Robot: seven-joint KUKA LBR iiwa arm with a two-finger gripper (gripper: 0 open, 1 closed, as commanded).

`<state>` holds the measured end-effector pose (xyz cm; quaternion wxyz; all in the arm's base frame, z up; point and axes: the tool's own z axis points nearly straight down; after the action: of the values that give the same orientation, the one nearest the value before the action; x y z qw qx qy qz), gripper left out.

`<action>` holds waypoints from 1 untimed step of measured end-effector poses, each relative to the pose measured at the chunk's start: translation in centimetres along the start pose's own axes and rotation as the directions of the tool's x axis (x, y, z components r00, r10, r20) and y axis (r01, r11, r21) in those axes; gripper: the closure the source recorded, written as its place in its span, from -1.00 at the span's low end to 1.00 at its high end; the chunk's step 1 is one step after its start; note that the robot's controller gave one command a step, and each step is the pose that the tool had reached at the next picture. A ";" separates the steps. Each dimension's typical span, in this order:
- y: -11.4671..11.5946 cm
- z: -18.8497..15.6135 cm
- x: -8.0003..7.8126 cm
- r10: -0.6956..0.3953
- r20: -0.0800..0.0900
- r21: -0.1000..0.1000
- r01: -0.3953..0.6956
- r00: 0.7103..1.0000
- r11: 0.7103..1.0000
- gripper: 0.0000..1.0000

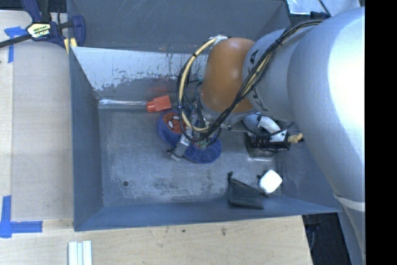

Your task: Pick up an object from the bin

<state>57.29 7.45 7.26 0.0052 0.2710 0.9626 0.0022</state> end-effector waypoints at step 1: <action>-0.9 0.0 0.8 0.204 -0.002 0.002 -0.204 0.979 0.979 -1.00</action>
Offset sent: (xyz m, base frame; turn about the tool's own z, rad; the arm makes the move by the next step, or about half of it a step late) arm -0.0148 -0.0039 -0.0026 0.2076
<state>56.11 7.08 7.26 0.0037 0.3681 0.9298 0.0022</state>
